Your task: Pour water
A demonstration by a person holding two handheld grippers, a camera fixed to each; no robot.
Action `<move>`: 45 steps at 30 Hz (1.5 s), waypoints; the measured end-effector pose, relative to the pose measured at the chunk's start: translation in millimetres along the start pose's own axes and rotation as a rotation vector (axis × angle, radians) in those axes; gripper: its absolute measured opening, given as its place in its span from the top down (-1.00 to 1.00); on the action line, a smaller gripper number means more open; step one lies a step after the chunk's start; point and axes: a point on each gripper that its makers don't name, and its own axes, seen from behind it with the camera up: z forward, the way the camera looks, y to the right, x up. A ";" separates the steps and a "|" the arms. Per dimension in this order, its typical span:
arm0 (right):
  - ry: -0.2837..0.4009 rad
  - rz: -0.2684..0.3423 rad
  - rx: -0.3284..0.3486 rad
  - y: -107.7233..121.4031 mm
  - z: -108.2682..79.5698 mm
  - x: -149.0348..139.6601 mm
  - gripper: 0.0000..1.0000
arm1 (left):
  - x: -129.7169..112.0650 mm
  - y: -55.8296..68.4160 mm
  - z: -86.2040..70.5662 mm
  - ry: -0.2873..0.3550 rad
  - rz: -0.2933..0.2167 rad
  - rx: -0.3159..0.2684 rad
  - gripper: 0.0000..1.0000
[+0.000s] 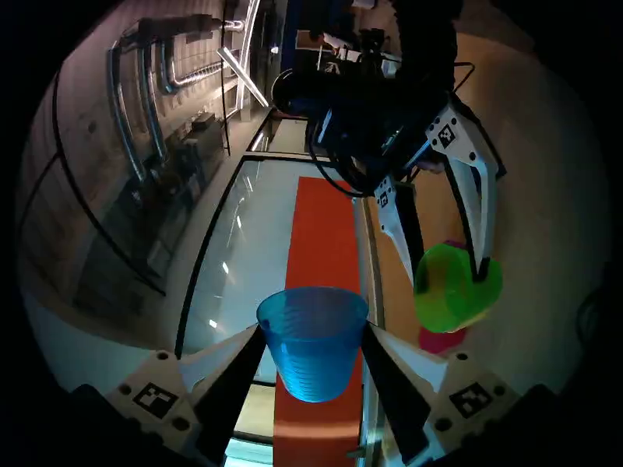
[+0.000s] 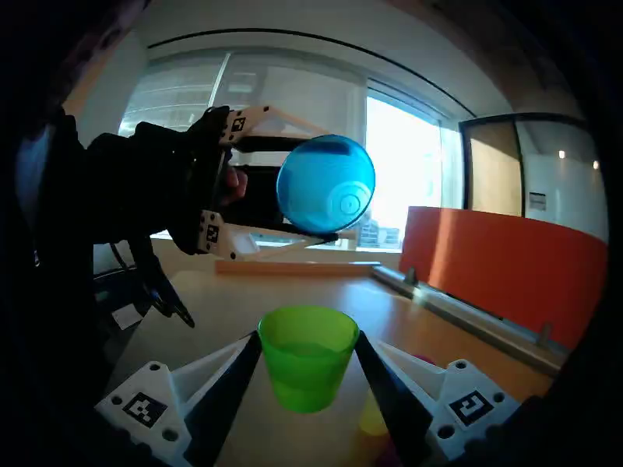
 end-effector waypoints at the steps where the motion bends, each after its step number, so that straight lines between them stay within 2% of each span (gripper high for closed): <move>1: -0.001 -0.001 0.000 0.1 -0.2 0.0 -0.80 | -0.7 -0.2 -0.6 -0.002 -0.023 0.004 -0.67; 12: -0.004 -0.002 -0.001 0.2 -0.8 -0.4 -0.81 | -11.8 1.6 -2.2 -0.022 -0.250 0.019 -0.68; 15: -0.004 0.000 -0.001 0.0 -0.7 -0.1 -0.81 | -17.1 1.5 -1.5 -0.033 -0.326 0.025 -0.68; 22: -0.006 0.001 -0.001 1.2 -0.4 -1.4 -0.81 | -30.6 1.3 -3.9 -0.058 -0.560 0.038 -0.68; 28: -0.008 0.001 0.000 0.9 -0.3 -1.5 -0.81 | -37.7 0.9 -5.3 -0.060 -0.718 0.041 -0.68; 31: -0.010 -0.001 0.000 0.8 -0.5 -1.9 -0.80 | -39.5 2.1 -6.1 -0.056 -0.773 0.041 -0.68; 39: -0.013 -0.001 -0.001 0.4 -1.0 -3.1 -0.81 | -39.6 0.1 -5.5 -0.044 -0.871 0.047 -0.68; 45: -0.018 -0.001 0.000 -0.5 -1.4 -4.2 -0.81 | -39.0 0.9 -6.0 -0.026 -1.004 0.043 -0.68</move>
